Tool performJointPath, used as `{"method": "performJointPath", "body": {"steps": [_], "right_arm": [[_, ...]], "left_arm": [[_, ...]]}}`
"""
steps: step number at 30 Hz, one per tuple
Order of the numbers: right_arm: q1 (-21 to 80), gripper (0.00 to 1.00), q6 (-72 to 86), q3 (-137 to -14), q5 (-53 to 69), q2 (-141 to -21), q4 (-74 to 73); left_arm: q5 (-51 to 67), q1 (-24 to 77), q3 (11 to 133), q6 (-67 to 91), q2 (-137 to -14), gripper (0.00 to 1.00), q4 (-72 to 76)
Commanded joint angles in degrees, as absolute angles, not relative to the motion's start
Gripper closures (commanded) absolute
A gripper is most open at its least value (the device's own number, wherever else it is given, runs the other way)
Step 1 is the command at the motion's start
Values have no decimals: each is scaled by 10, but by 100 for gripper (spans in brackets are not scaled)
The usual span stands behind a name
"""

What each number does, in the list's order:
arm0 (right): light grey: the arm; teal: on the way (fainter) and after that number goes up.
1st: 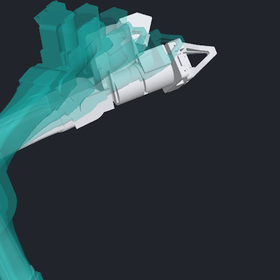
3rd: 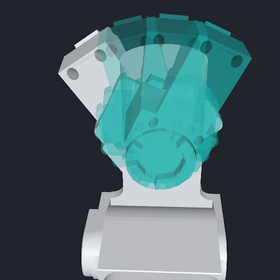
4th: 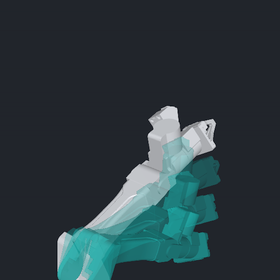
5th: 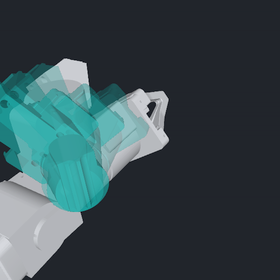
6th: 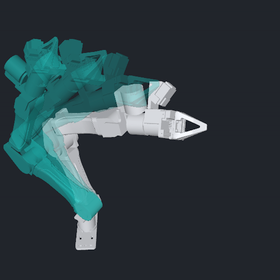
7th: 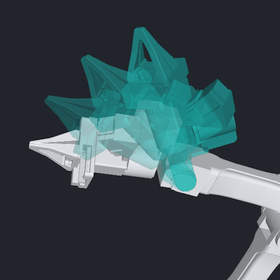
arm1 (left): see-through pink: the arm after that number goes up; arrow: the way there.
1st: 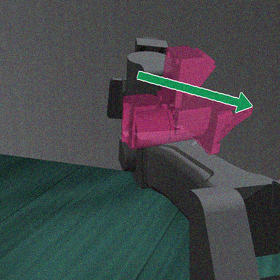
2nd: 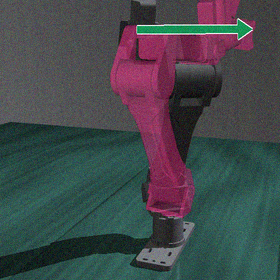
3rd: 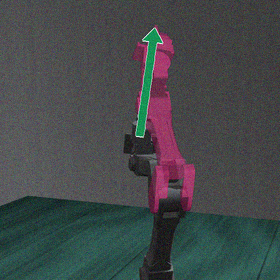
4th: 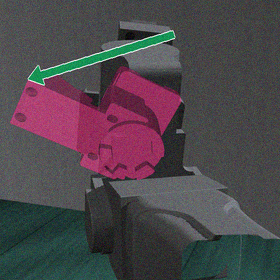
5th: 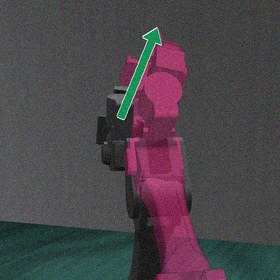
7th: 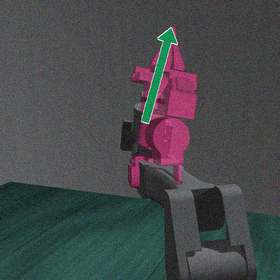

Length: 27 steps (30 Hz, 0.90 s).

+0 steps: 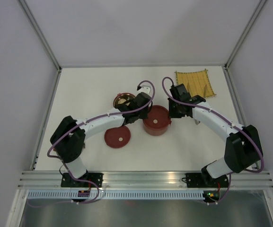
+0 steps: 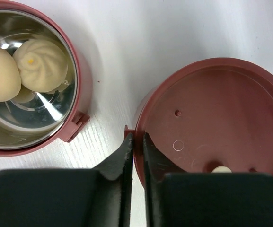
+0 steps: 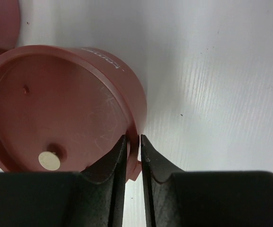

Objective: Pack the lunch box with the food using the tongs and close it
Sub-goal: Close the box lid on the packing box.

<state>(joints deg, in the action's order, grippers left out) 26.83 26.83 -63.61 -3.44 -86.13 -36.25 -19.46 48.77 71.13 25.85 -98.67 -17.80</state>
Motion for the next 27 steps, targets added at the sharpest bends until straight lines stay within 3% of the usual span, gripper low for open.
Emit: {"method": "performJointPath", "body": {"steps": [1,4,10,19,27], "right_arm": [[273,75,257,-615,-29,-860,-367],[274,67,258,-607,-20,-855,-360],[279,60,265,-583,-13,-842,-336],[281,62,249,-570,-52,-857,-341],[282,62,238,-585,-61,-867,-356]], "left_arm": [[-226,493,679,265,-976,81,-169],[-237,494,672,251,-947,66,-169],[-258,494,660,240,-913,60,-169],[-229,502,645,261,-958,69,-173],[-272,507,652,265,-935,65,-188]]}}
